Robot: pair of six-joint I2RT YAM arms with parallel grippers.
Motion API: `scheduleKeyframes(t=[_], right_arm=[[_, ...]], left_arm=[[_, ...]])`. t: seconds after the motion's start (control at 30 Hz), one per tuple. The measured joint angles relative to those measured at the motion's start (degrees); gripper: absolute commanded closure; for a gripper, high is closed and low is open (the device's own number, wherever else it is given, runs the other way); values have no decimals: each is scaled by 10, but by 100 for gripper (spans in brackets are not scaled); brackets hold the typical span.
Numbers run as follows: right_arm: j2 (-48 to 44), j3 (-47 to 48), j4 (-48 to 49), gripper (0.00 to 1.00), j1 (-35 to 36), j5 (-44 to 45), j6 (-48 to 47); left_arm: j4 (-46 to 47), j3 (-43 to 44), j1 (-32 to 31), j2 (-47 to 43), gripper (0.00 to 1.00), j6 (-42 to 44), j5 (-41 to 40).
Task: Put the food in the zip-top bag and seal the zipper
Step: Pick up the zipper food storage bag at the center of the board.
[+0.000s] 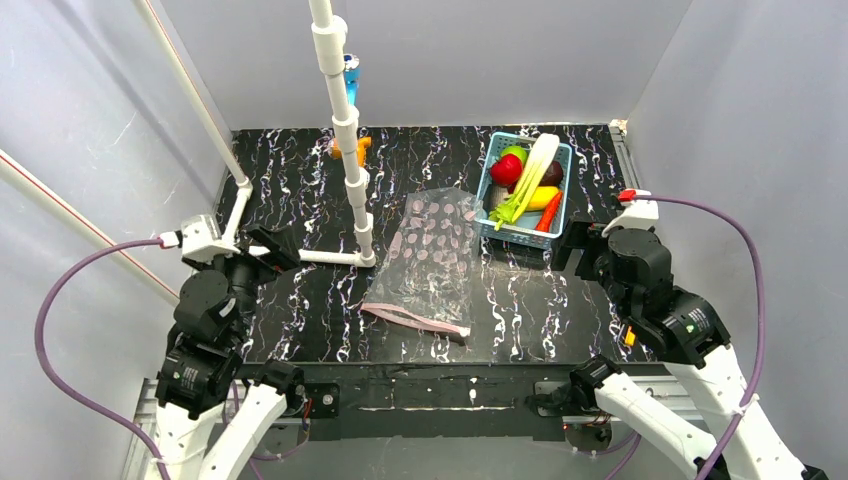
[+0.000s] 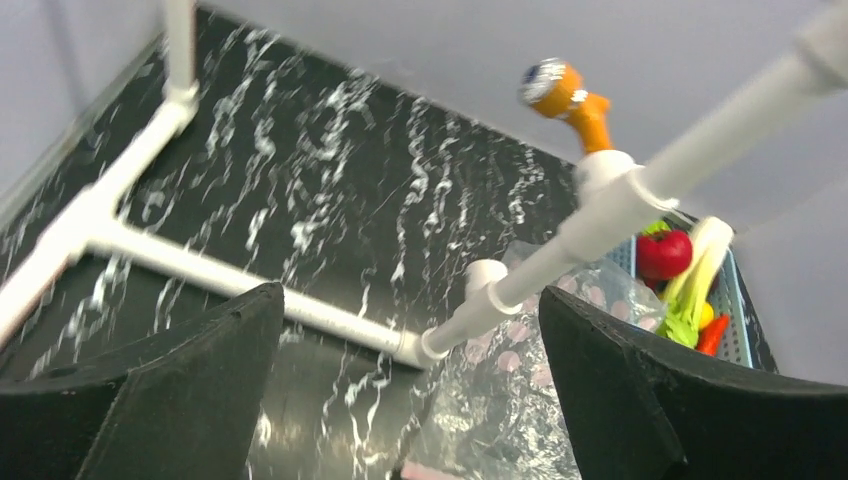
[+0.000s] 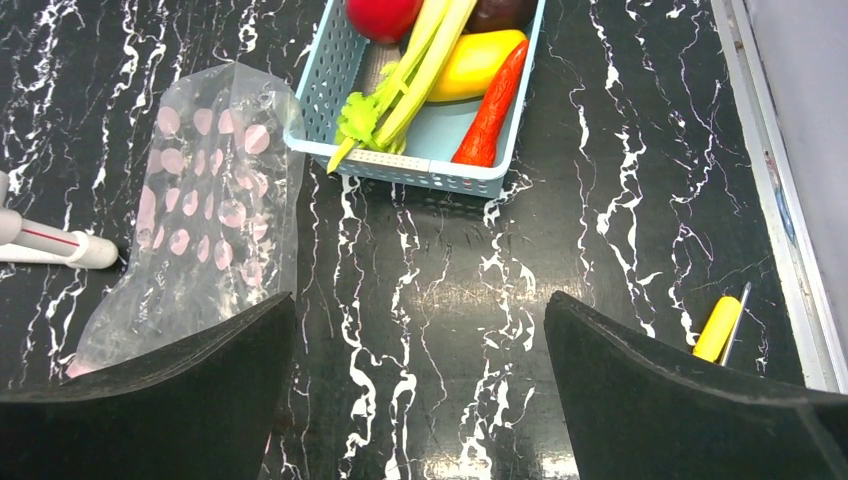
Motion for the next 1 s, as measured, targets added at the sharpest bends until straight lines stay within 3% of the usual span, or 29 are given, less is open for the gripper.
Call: scheduleKeyframes(t=[0.1,0.23,0.37,0.53,0.63,0.83,1.0], right_arm=[[0,8,-8,0,0,-6,1],[-1,4,-8,0,0,-26,2],[9,-12,-4,0,0,-68,8],[85,-13,0,0,12,-150,6],[146,-11,6,0,90,-155,0],[298,43,6,0,323,-77,-25],[424,96,4,3,426,-1,-73]], left_arm=[[-94,36,0,19,1,-86,-48],[-170,61,0,17,0,-119,-47],[-196,42,0,-36,1,-134,-9],[-208,15,0,-85,0,-143,61],[-229,12,0,-69,1,-145,95],[-271,9,0,-8,0,-149,150],[-282,-14,0,-19,1,-167,187]])
